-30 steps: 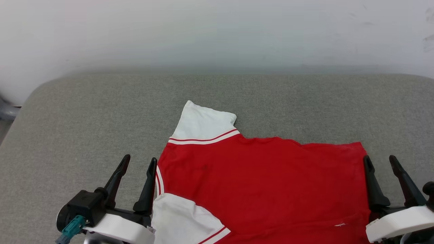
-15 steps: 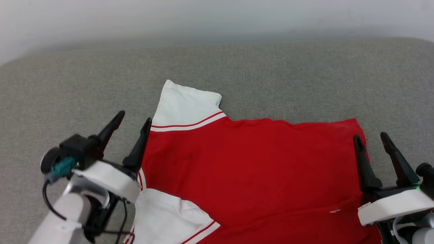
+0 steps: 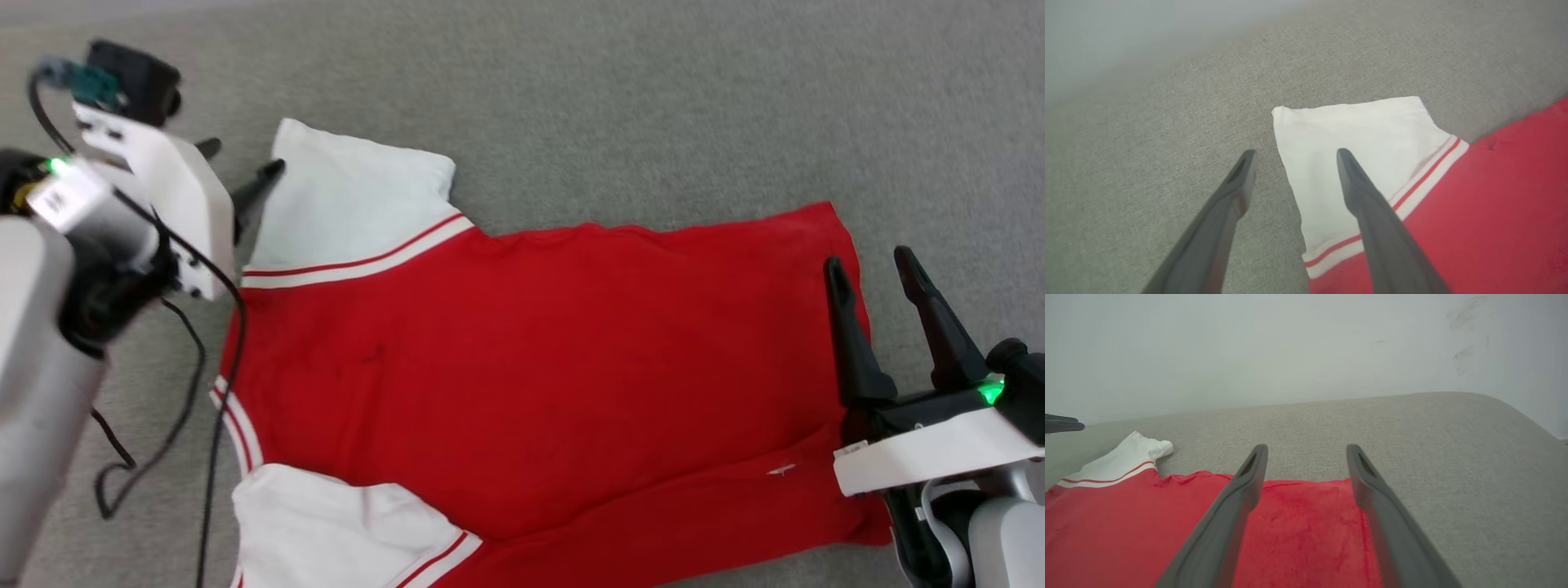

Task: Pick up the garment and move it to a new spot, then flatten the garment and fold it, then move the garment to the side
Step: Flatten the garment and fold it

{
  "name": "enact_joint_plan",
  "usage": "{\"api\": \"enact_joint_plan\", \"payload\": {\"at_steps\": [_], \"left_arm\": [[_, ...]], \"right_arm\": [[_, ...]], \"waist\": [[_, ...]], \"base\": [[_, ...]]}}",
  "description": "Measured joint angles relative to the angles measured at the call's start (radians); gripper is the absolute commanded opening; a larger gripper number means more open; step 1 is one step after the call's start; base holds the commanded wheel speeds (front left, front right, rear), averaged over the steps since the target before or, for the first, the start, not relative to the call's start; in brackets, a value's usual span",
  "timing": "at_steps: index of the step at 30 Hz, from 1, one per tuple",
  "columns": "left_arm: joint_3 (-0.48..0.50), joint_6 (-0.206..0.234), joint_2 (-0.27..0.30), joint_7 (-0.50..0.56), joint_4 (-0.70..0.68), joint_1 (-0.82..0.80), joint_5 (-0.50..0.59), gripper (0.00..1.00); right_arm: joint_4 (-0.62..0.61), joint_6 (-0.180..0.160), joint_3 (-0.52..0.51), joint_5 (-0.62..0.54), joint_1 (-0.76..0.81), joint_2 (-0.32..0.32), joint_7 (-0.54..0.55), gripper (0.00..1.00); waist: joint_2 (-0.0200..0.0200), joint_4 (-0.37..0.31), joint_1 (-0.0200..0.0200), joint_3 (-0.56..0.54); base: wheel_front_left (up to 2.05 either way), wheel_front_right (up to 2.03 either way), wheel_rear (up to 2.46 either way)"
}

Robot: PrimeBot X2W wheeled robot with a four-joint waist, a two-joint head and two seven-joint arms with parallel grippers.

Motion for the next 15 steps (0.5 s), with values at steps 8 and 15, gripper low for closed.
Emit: {"api": "enact_joint_plan", "payload": {"at_steps": [8,15], "left_arm": [[-0.053,-0.001,0.031,0.203,0.134,-0.19,-0.067,1.0],[-0.077,-0.001,0.027,0.258,0.235,-0.274,-0.057,1.0]], "right_arm": [[0.021,0.0,0.031,-0.005,-0.033,0.016,-0.018,1.0],[0.044,0.0,0.031,-0.011,-0.053,0.027,-0.036,1.0]], "waist": [[0.0,-0.061,0.0,0.097],[0.0,-0.096,-0.0001,0.14]], "base": [[0.0,0.0,0.0],[0.0,0.0,0.0]]}}
